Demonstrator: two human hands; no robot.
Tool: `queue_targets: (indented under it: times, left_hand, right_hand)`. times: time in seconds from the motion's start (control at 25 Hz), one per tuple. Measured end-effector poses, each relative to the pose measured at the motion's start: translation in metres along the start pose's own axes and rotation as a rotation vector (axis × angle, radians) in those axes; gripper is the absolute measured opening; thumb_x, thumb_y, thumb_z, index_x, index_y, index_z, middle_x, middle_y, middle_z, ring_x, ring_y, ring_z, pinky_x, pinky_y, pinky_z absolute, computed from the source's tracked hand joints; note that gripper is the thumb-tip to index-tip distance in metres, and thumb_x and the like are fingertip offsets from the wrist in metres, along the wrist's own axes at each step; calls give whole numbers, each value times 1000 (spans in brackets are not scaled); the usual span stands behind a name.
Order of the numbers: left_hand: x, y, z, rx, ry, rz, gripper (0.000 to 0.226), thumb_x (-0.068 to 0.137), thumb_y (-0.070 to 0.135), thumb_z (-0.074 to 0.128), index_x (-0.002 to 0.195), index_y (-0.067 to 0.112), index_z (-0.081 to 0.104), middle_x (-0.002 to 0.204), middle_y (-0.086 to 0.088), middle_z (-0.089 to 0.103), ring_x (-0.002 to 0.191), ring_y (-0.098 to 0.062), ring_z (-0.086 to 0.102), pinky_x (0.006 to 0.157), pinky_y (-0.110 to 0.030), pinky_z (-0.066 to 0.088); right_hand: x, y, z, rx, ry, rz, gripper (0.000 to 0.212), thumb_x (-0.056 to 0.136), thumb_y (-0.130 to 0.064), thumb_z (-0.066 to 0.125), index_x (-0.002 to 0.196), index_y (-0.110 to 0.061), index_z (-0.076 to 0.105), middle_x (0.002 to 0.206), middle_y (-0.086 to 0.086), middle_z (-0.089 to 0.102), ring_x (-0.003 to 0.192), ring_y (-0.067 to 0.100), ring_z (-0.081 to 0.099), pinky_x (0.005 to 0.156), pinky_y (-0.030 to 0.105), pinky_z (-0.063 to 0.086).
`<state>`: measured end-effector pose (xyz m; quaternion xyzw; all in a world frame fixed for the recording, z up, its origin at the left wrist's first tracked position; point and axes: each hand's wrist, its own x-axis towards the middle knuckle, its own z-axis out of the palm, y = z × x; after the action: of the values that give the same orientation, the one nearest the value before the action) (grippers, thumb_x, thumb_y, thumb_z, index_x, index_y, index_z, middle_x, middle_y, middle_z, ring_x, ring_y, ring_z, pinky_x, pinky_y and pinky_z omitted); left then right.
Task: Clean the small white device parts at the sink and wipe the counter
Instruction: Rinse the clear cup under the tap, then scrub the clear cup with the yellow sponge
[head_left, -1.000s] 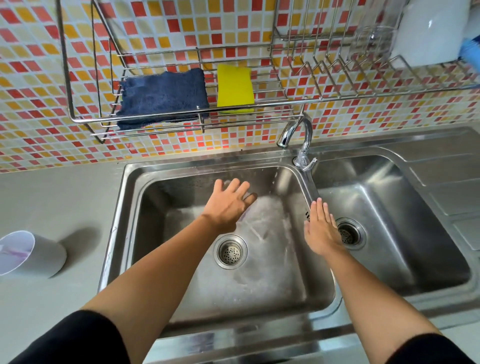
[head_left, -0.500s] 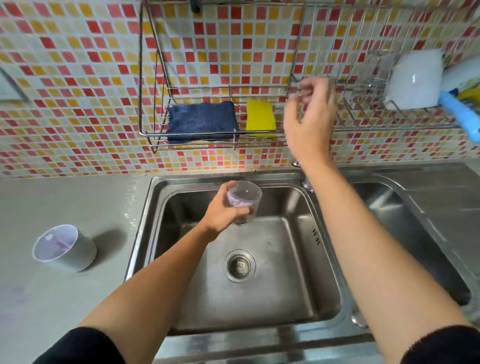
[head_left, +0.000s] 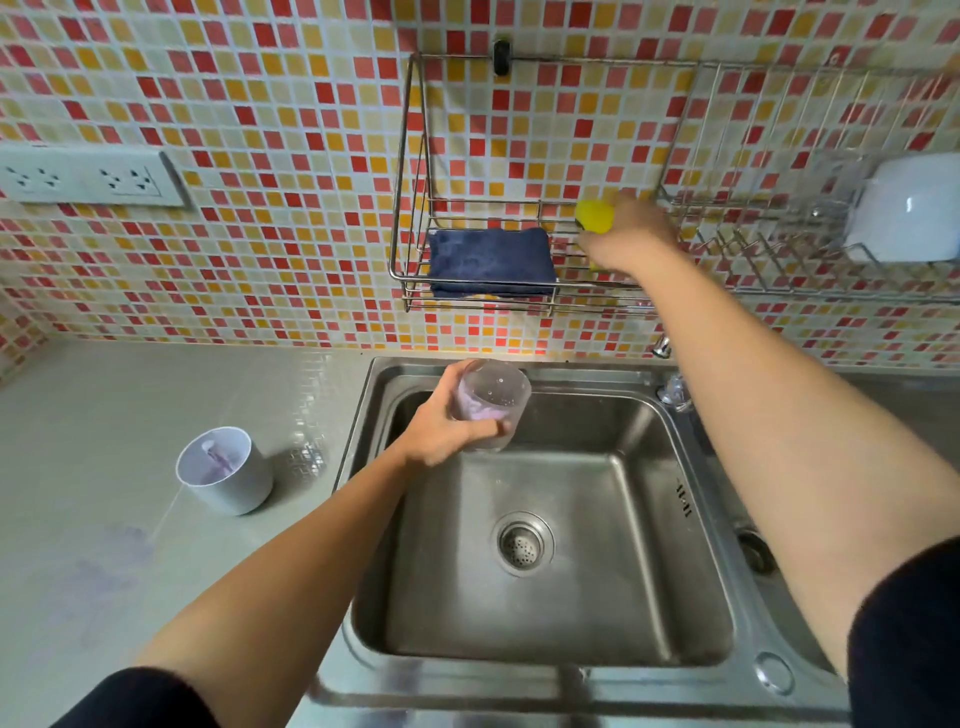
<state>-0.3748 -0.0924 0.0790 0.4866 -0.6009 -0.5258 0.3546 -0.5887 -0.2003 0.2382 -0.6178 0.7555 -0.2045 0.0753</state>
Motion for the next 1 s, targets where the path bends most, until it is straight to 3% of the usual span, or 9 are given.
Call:
queue_targets:
  times: [0.16,0.24,0.32,0.44,0.52,0.64,0.76,0.84,1.0]
  left_hand:
    - [-3,1,-1,34,-31,46,80,68,16,82,131,39,38,119,13,59,110,-7,59,101,-38,47]
    - [-4,0,-2,86,-53,93,84,66,15,83,133,36,37,124,8,57,114,-9,57,105,-39,43]
    - [-5,-4,-4,141,-83,130,87,62,17,83,134,34,36,128,2,56,117,-15,57,106,-45,42]
    - [-10,-7,-4,230,-110,164,90,60,19,85,134,34,36,128,2,57,116,-16,58,104,-46,43]
    - [-14,-6,0,271,-104,204,90,60,18,86,131,40,35,127,4,57,115,-13,57,104,-42,44]
    - [-19,0,9,292,-106,257,88,62,18,86,129,43,34,127,7,56,115,-7,56,103,-34,44]
    - [-23,3,15,323,-92,298,88,63,24,86,133,37,34,131,8,53,120,-7,51,105,-32,41]
    - [-26,4,18,324,-76,315,89,63,28,86,135,32,34,134,8,51,122,-6,49,105,-28,38]
    - [-28,5,20,350,-81,356,89,64,30,86,136,34,34,135,9,49,124,-6,46,105,-29,38]
  right_hand:
    - [-66,5,-19,269,259,-491,61,84,-26,51,140,-9,34,144,14,32,130,27,33,108,31,26]
    - [-112,19,-8,249,183,-742,61,79,-24,48,138,-10,37,140,12,38,127,24,37,108,32,27]
    - [-147,42,15,115,53,-871,59,78,-28,46,136,-19,38,139,8,41,120,26,41,104,37,33]
    - [-168,70,45,-39,-118,-897,55,77,-31,43,132,-26,41,140,4,42,113,27,44,87,51,50]
    - [-169,75,53,-87,-183,-898,54,78,-32,40,132,-25,42,140,4,43,112,29,46,79,51,52]
    - [-169,73,59,-211,-177,-957,54,76,-34,43,129,-22,48,137,3,49,112,28,50,79,46,53]
    - [-163,70,59,-420,-159,-1068,63,65,-39,71,123,-19,56,126,0,60,113,24,56,89,41,47]
    - [-157,69,62,-415,-134,-1108,59,60,-28,82,114,-15,63,114,-1,67,106,21,63,88,37,49]
    - [-157,63,63,-373,-196,-1186,36,56,-2,76,86,-19,67,81,-2,72,77,24,68,69,32,55]
